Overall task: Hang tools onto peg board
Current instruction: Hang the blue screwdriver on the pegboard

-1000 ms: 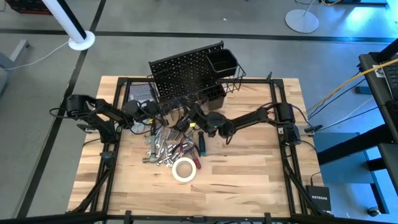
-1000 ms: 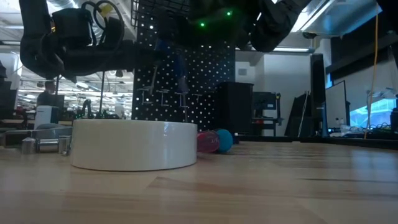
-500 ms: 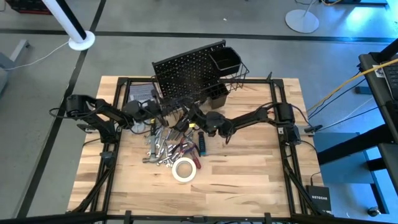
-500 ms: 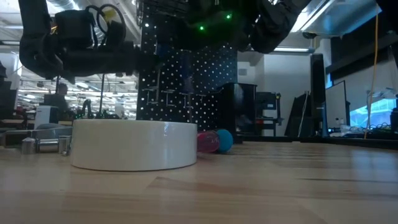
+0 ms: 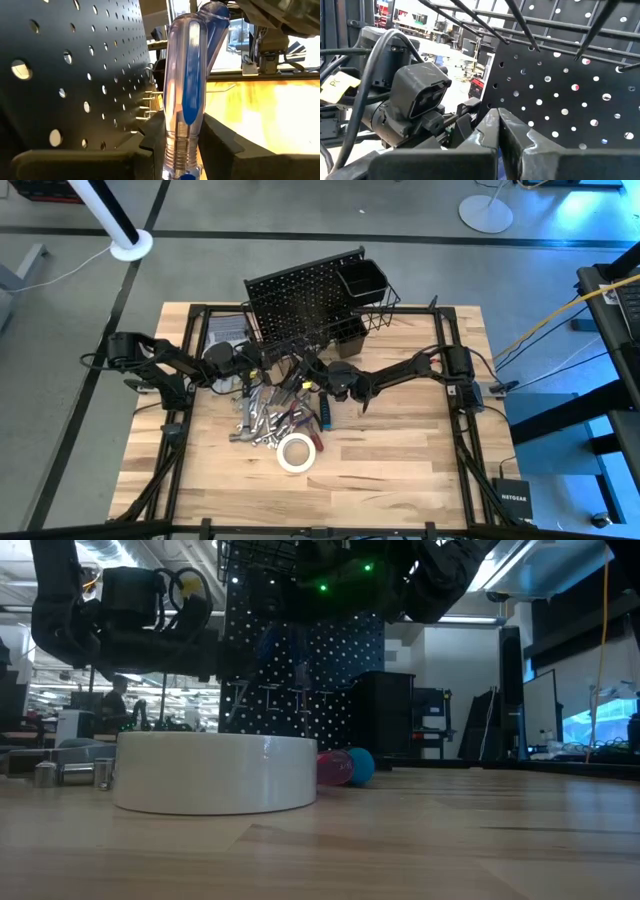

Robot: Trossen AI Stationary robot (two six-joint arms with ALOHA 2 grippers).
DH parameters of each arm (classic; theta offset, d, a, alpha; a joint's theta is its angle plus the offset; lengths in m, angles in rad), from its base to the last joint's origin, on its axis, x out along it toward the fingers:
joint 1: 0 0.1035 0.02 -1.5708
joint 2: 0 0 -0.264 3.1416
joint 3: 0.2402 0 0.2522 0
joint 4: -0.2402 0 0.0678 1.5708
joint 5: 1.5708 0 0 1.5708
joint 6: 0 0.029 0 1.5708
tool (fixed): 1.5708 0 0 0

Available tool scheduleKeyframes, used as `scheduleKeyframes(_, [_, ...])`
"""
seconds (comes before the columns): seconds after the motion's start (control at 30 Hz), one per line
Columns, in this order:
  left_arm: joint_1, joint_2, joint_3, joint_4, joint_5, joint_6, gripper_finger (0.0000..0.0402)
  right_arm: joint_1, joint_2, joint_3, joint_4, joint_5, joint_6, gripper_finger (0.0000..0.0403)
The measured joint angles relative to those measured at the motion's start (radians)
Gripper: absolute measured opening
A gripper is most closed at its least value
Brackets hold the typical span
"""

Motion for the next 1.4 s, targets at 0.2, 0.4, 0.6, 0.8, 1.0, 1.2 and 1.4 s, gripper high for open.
scheduleKeyframes(0.2, [0.000,-0.001,0.001,-0.020,0.002,-0.030,0.0111,0.000,0.000,0.000,-0.010,0.007,-0.001,0.0009])
scheduleKeyframes(0.4, [0.000,-0.048,0.000,-0.058,0.007,-0.066,0.0153,0.017,0.000,-0.001,-0.020,0.025,-0.011,0.0046])
scheduleKeyframes(0.6, [0.000,-0.167,0.000,-0.182,0.006,-0.070,0.0182,0.038,-0.001,-0.001,-0.017,0.061,-0.041,0.0103])
scheduleKeyframes(0.8, [0.000,-0.320,0.000,-0.331,0.005,-0.071,0.0181,0.067,-0.030,-0.001,-0.037,0.104,-0.099,0.0129])
scheduleKeyframes(1.0, [0.000,-0.466,0.000,-0.439,0.018,-0.081,0.0178,0.083,-0.073,-0.002,-0.108,0.105,-0.109,0.0131])
scheduleKeyframes(1.2, [0.000,-0.584,0.000,-0.624,0.018,-0.059,0.0178,0.094,-0.093,-0.002,-0.200,0.107,-0.108,0.0131])
scheduleKeyframes(1.4, [0.000,-0.645,0.000,-0.762,0.008,-0.026,0.0178,0.114,-0.093,-0.002,-0.252,0.101,-0.115,0.0131])
